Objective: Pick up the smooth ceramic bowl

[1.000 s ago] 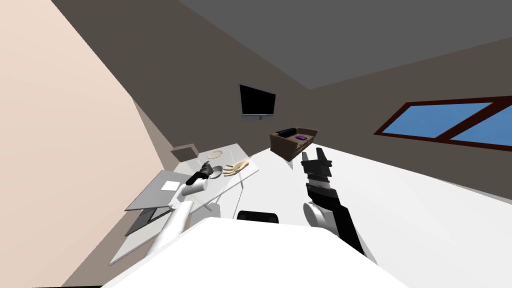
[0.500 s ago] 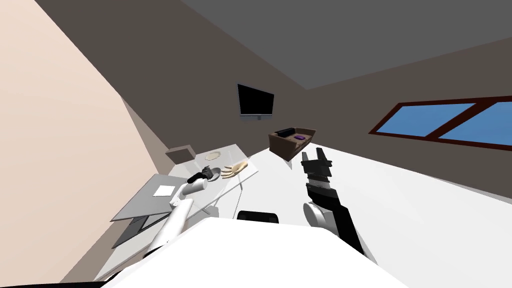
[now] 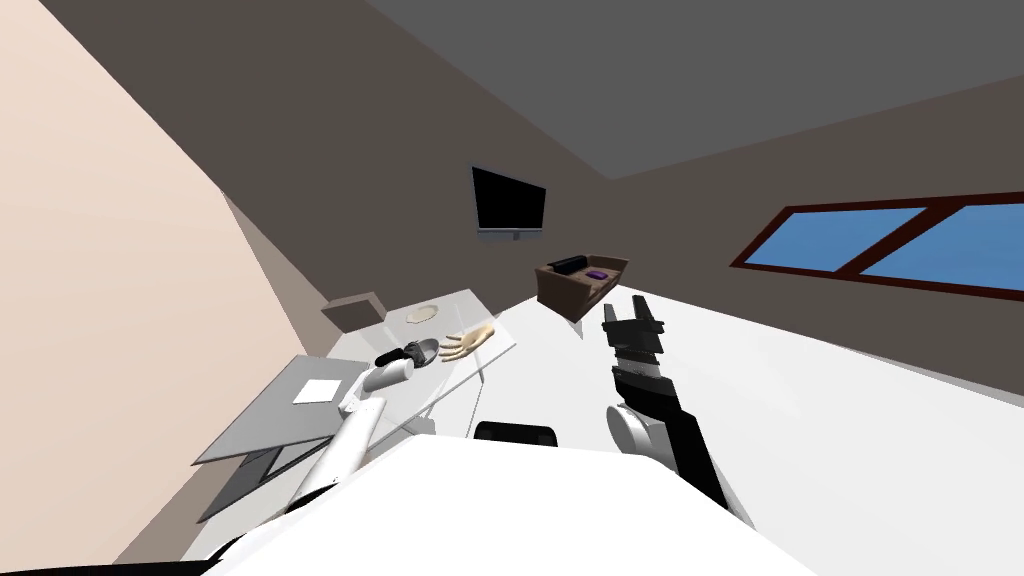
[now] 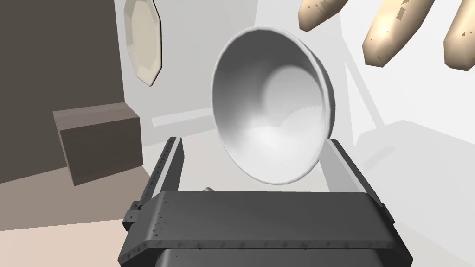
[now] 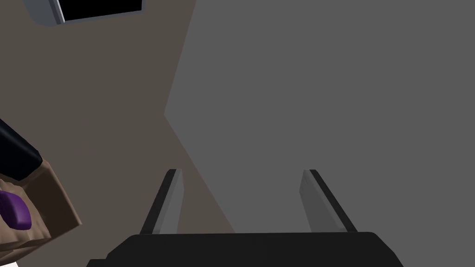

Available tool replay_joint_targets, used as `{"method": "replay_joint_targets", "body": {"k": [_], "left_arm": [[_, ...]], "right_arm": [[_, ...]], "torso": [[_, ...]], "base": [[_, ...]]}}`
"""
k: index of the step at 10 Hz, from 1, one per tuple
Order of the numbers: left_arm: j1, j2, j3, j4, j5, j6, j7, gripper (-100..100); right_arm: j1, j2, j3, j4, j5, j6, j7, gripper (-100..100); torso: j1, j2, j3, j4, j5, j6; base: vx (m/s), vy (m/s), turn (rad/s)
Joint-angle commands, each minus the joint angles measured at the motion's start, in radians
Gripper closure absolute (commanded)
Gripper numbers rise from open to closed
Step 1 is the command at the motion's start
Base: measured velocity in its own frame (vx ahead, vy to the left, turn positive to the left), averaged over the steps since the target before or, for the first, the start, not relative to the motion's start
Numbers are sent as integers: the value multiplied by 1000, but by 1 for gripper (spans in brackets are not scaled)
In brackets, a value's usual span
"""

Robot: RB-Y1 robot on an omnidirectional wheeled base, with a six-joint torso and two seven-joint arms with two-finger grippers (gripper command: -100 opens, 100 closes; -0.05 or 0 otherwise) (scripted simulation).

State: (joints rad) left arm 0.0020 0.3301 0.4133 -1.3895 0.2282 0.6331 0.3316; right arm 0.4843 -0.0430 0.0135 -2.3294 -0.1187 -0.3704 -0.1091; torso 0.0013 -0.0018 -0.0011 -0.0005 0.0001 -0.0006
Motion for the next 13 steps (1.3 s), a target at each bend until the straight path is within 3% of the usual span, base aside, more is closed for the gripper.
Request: {"method": "replay_joint_targets", "body": {"k": [1, 3, 4, 8, 11, 12, 13], "left_arm": [[-16, 10, 1, 33, 7, 20, -1, -100], [-31, 25, 4, 91, 23, 89, 1, -100], [-31, 25, 4, 91, 23, 93, 1, -100], [-44, 47, 8, 181, 45, 197, 4, -100], [-35, 46, 5, 221, 52, 233, 6, -100], [-35, 46, 6, 208, 49, 230, 7, -100], [-36, 45, 6, 210, 49, 232, 8, 0]], "right_arm": [[0, 0, 0, 0, 0, 0, 0, 0], [0, 0, 0, 0, 0, 0, 0, 0], [0, 0, 0, 0, 0, 0, 0, 0], [0, 0, 0, 0, 0, 0, 0, 0], [0, 0, 0, 0, 0, 0, 0, 0], [0, 0, 0, 0, 0, 0, 0, 0], [0, 0, 0, 0, 0, 0, 0, 0]], "torso": [[0, 0, 0, 0, 0, 0], [1, 0, 0, 0, 0, 0], [1, -1, 0, 0, 0, 0], [1, -2, -1, 0, 0, 0], [1, 0, 0, 0, 0, 0], [0, 0, 0, 0, 0, 0], [-1, 1, 1, 0, 0, 0]], "base": [[32, 18, -20], [40, 30, -54], [43, 29, -24], [57, 29, -43], [39, 28, -19], [10, 8, -3], [0, 0, 0]]}}
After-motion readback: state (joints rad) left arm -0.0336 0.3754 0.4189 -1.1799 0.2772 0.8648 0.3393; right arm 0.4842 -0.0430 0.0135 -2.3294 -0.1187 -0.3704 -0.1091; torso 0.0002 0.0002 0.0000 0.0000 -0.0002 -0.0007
